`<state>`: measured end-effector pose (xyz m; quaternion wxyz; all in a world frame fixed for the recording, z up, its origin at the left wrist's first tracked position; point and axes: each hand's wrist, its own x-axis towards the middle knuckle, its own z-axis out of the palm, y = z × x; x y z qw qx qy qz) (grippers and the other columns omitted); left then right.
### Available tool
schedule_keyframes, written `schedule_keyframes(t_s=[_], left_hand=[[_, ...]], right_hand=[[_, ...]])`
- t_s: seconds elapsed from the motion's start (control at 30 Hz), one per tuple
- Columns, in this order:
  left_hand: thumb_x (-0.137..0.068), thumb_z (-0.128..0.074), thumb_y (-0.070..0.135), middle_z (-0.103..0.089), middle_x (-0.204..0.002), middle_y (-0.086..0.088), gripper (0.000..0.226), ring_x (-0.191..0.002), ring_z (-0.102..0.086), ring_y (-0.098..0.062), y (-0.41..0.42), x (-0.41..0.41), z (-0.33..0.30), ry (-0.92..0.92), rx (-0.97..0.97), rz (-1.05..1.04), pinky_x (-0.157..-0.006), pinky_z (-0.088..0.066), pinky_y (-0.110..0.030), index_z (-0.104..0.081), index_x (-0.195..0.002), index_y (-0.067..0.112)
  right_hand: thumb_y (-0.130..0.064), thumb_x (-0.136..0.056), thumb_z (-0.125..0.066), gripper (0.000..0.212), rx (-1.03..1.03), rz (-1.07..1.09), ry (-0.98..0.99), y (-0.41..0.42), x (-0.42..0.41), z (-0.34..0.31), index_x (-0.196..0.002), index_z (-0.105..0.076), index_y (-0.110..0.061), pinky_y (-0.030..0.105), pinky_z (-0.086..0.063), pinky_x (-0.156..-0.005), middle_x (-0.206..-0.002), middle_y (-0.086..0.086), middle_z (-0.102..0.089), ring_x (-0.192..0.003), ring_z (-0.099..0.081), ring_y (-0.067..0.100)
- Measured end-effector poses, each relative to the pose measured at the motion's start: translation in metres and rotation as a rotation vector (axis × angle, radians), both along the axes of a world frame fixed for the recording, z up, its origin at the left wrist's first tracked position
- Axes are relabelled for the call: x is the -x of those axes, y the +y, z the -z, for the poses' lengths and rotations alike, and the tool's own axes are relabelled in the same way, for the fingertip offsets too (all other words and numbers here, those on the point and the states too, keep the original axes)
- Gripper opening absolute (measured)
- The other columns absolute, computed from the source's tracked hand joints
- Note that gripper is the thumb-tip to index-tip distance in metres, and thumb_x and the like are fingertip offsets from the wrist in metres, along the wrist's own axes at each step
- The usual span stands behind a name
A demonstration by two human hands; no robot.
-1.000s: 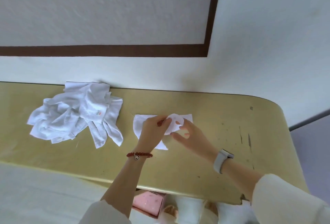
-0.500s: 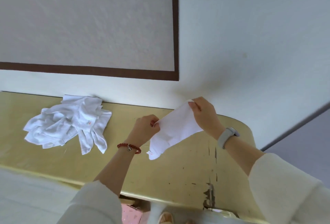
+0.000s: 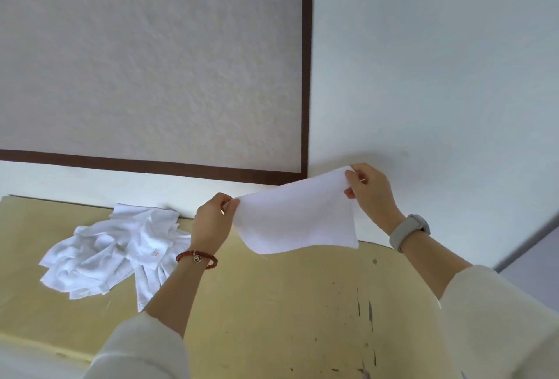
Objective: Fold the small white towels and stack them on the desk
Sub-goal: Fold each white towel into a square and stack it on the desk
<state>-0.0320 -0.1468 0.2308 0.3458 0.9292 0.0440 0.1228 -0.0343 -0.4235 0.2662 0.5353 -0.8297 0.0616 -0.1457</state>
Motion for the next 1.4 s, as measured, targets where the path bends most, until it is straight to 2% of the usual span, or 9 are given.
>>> schedule_keyframes(t_s=[0.17, 0.37, 0.43, 0.5, 0.6, 0.7, 0.87, 1.03, 1.4], left_hand=[[-0.091, -0.053, 0.011, -0.061, -0.064, -0.001, 0.011, -0.046, -0.057, -0.004, 0.02, -0.02, -0.024, -0.072, 0.317, -0.063, -0.052, -0.048, -0.019, -0.061, -0.093, 0.004], [-0.088, -0.056, 0.003, -0.065, -0.091, -0.009, 0.009, -0.079, -0.064, -0.022, 0.056, -0.007, -0.015, -0.147, 0.439, 0.007, -0.062, -0.052, -0.012, -0.062, -0.089, 0.01], [-0.086, -0.059, 0.005, -0.066, -0.092, -0.003, 0.009, -0.08, -0.064, -0.02, 0.068, 0.009, 0.012, -0.061, 0.362, 0.024, -0.07, -0.05, -0.015, -0.065, -0.092, 0.01], [-0.085, -0.061, 0.004, -0.065, -0.092, 0.001, 0.012, -0.084, -0.061, -0.015, 0.076, 0.031, 0.046, 0.035, 0.296, 0.033, -0.072, -0.042, -0.004, -0.067, -0.095, 0.007], [-0.083, -0.062, 0.001, -0.064, -0.098, -0.003, 0.014, -0.087, -0.057, -0.012, 0.081, 0.068, 0.1, 0.209, 0.271, 0.054, -0.069, -0.036, 0.005, -0.068, -0.095, 0.003], [-0.084, -0.061, 0.003, -0.067, -0.1, -0.006, 0.014, -0.087, -0.058, -0.013, 0.085, 0.102, 0.151, 0.424, 0.192, 0.09, -0.069, -0.035, -0.002, -0.068, -0.096, 0.004], [-0.086, -0.059, 0.011, -0.068, -0.093, -0.005, 0.015, -0.081, -0.059, -0.015, 0.08, 0.136, 0.2, 0.707, 0.131, 0.168, -0.073, -0.038, -0.019, -0.068, -0.097, 0.009], [-0.086, -0.061, 0.019, -0.061, -0.076, 0.003, 0.009, -0.073, -0.055, -0.013, 0.068, 0.127, 0.206, 0.637, 0.249, 0.063, -0.066, -0.041, -0.02, -0.063, -0.09, 0.011], [-0.094, -0.049, 0.019, -0.055, -0.077, 0.013, 0.019, -0.071, -0.049, 0.0, 0.042, 0.054, 0.225, 0.433, 0.322, -0.094, -0.063, -0.039, -0.01, -0.061, -0.101, 0.007]], right_hand=[[-0.017, -0.09, -0.05, 0.015, -0.01, -0.056, 0.013, 0.026, -0.014, -0.008, -0.084, -0.059, -0.006, 0.053, -0.05, -0.084, -0.078, 0.002, -0.061, -0.081, -0.064, 0.029], [-0.014, -0.093, -0.047, 0.017, -0.128, -0.073, -0.007, 0.049, -0.009, 0.007, -0.084, -0.059, -0.008, 0.049, -0.049, -0.09, -0.081, 0.002, -0.061, -0.088, -0.063, 0.026], [-0.013, -0.092, -0.049, 0.018, -0.1, -0.082, 0.034, 0.051, 0.007, 0.035, -0.08, -0.06, -0.009, 0.051, -0.049, -0.089, -0.079, 0.005, -0.061, -0.087, -0.061, 0.029], [-0.012, -0.091, -0.051, 0.019, -0.071, -0.087, 0.126, 0.052, 0.029, 0.072, -0.075, -0.06, -0.008, 0.05, -0.047, -0.085, -0.072, 0.005, -0.057, -0.078, -0.056, 0.029], [-0.012, -0.092, -0.051, 0.022, -0.014, -0.121, 0.308, 0.052, 0.071, 0.129, -0.072, -0.062, -0.012, 0.033, -0.042, -0.073, -0.068, 0.005, -0.057, -0.072, -0.055, 0.028], [-0.014, -0.093, -0.051, 0.021, 0.032, -0.169, 0.525, 0.053, 0.117, 0.178, -0.076, -0.061, -0.019, 0.013, -0.037, -0.061, -0.062, -0.014, -0.054, -0.06, -0.049, 0.004], [-0.012, -0.093, -0.05, 0.04, 0.041, -0.119, 0.734, 0.05, 0.169, 0.229, -0.056, -0.045, -0.026, 0.017, -0.025, -0.05, -0.042, -0.013, -0.041, -0.05, -0.034, 0.003], [-0.017, -0.093, -0.05, 0.017, 0.084, -0.018, 0.664, 0.045, 0.168, 0.238, -0.082, -0.062, -0.015, 0.008, -0.036, -0.055, -0.065, -0.015, -0.053, -0.062, -0.047, -0.003], [-0.013, -0.093, -0.047, 0.012, -0.062, 0.211, 0.49, 0.056, 0.096, 0.259, -0.091, -0.059, -0.015, 0.004, -0.036, -0.052, -0.072, -0.012, -0.055, -0.063, -0.046, 0.001]])
